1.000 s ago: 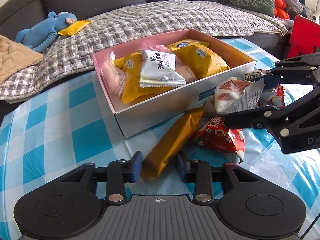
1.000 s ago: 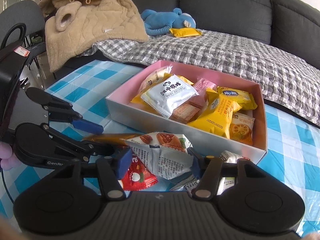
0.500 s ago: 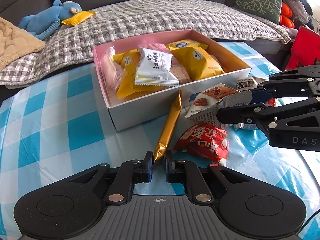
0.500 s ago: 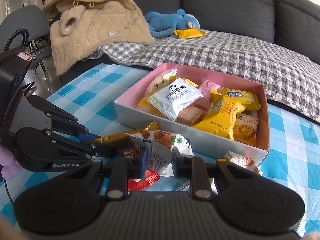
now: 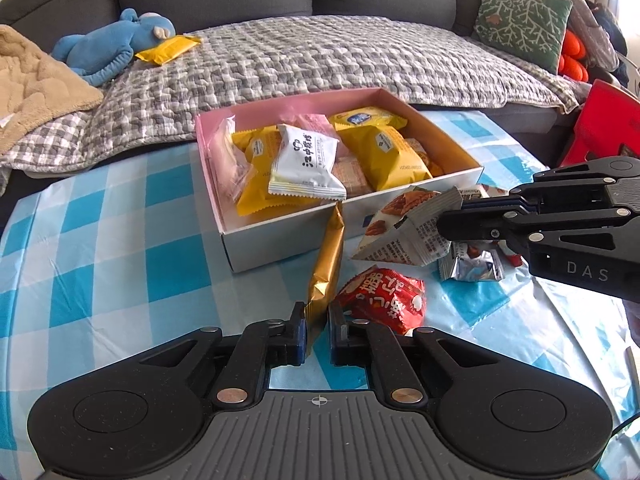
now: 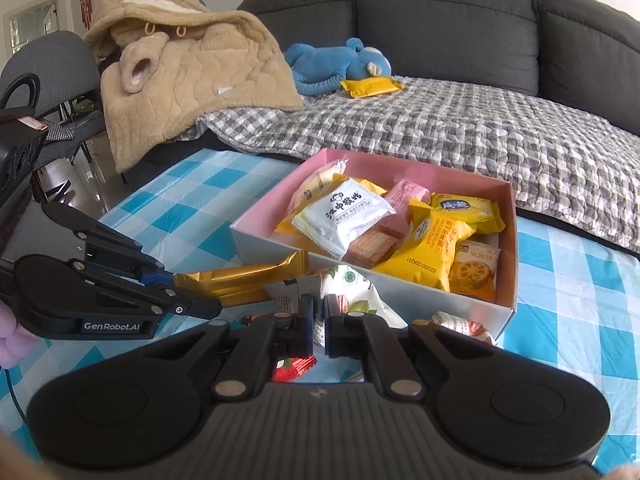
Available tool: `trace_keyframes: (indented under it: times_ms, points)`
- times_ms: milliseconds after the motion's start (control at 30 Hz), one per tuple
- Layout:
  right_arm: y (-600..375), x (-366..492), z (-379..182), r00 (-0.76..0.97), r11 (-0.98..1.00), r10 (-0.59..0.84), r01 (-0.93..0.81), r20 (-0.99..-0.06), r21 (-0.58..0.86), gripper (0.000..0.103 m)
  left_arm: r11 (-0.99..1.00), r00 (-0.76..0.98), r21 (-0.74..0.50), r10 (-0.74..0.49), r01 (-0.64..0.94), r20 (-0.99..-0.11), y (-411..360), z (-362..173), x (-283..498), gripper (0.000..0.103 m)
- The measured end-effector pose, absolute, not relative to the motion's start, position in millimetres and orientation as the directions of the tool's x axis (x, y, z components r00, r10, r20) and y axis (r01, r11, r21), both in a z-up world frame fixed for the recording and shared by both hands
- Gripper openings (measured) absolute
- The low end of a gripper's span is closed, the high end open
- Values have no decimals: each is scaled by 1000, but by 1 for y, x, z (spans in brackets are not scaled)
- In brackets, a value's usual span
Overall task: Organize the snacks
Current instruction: 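Grasp the white nut-print packet with the right tool while the left tool holds the orange bar, then lift and carry the orange bar and white packet over the pink box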
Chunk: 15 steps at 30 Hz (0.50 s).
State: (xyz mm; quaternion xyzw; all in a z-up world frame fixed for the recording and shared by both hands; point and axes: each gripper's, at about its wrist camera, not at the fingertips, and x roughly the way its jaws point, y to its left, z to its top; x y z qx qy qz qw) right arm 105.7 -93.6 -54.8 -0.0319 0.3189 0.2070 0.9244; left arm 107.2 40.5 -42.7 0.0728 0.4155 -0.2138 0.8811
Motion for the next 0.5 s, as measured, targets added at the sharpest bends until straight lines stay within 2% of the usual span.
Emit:
trace_keyframes:
  times_ms: [200, 500]
  points:
    - [-102, 101, -43, 734, 917, 373, -386, -567, 104, 0, 897, 582, -75, -344, 436, -737, 44, -29, 103, 7]
    - [-116, 101, -30, 753, 919, 387, -362, -533, 156, 1, 902, 604, -98, -358, 420, -712, 47, -15, 99, 7]
